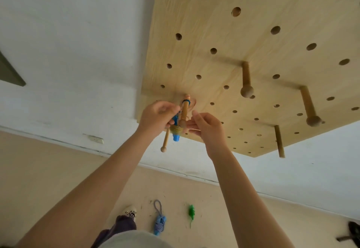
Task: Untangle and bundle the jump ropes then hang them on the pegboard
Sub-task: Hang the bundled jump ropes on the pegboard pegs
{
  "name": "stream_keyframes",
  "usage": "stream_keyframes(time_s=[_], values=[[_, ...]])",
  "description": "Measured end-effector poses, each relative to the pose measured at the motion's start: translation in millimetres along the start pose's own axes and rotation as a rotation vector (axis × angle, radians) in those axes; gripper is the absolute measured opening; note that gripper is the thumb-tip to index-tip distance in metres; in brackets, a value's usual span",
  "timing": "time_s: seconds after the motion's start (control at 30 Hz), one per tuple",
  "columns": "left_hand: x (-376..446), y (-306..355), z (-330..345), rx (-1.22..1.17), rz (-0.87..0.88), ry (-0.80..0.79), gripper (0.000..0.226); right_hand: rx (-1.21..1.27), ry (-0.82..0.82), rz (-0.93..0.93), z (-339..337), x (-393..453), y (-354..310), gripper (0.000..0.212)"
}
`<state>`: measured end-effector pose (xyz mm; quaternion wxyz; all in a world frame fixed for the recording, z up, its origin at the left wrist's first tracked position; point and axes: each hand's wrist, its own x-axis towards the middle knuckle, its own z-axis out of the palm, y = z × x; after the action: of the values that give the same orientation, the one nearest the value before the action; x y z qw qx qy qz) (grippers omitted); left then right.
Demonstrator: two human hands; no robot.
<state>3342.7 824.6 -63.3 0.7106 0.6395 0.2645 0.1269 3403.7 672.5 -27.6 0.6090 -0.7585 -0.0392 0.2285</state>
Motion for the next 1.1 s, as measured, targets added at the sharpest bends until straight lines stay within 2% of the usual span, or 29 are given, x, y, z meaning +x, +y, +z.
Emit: stream_keyframes(time_s=[0.1,0.17,0.23,0.37,0.53,0.67,0.87,1.0,1.1], values=[[-49.9,-3.1,-2.5,0.090,0.153,0.111,0.014,-0.161,0.037,-0.110,-24.5,-37.5,20.8,0.022],[-89.5,-12.0,7.0,0.154,0.217,0.051,0.022,-0.264,0.058,-0.155,-48.0,-66.1,45.1,0.022],[-125.6,-32.4,23.6,0.324,0.233,-0.075,0.027,-0.342,0.085,-0.161,-75.1,-95.9,78.0,0.021],[-181.1,-102.2,59.2,0.604,0.053,-0.313,0.026,-0.396,0.093,-0.060,-126.2,-152.3,169.5,0.020],[-217.2,-230.0,88.1,0.755,-0.175,-0.381,0.016,-0.364,0.073,0.179,-169.7,-192.1,323.1,0.022],[-210.2,-363.0,104.4,0.820,-0.310,-0.442,0.017,-0.322,0.125,0.362,-183.0,-186.5,471.9,0.027],[-145.0,-639.4,121.8,0.798,-0.469,-0.472,0.014,-0.236,0.187,0.496,-162.4,-104.7,729.9,0.051],[-102.4,-812.6,126.9,0.889,-0.497,-0.459,0.060,-0.245,0.300,0.564,-156.8,-21.2,878.7,0.079],[-80.6,-901.2,130.5,0.974,-0.509,-0.472,0.101,-0.319,0.450,0.566,-165.5,39.3,954.2,0.094]])
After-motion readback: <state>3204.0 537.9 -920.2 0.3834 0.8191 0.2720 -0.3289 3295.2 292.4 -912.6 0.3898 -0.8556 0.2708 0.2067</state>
